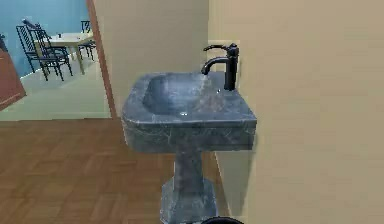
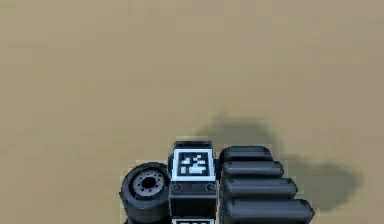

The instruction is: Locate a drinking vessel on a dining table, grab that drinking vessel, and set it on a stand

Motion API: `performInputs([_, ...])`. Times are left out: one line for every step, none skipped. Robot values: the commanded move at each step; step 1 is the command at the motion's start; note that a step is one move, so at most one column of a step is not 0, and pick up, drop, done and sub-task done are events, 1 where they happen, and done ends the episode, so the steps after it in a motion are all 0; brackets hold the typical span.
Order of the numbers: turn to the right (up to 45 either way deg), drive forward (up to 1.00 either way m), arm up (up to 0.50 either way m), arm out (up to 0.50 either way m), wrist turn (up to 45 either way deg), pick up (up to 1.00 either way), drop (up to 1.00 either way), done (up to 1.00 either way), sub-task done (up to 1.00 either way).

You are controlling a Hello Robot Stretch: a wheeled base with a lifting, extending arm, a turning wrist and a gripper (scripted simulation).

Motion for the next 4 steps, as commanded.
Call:
performInputs([-45.0, 0.0, 0.0, 0.0, 0.0, 0.0, 0.0, 0.0, 0.0])
performInputs([-27.0, 0.0, 0.0, 0.0, 0.0, 0.0, 0.0, 0.0, 0.0])
performInputs([0.0, 0.25, 0.0, 0.0, 0.0, 0.0, 0.0, 0.0, 0.0])
performInputs([-45.0, 0.0, 0.0, 0.0, 0.0, 0.0, 0.0, 0.0, 0.0])
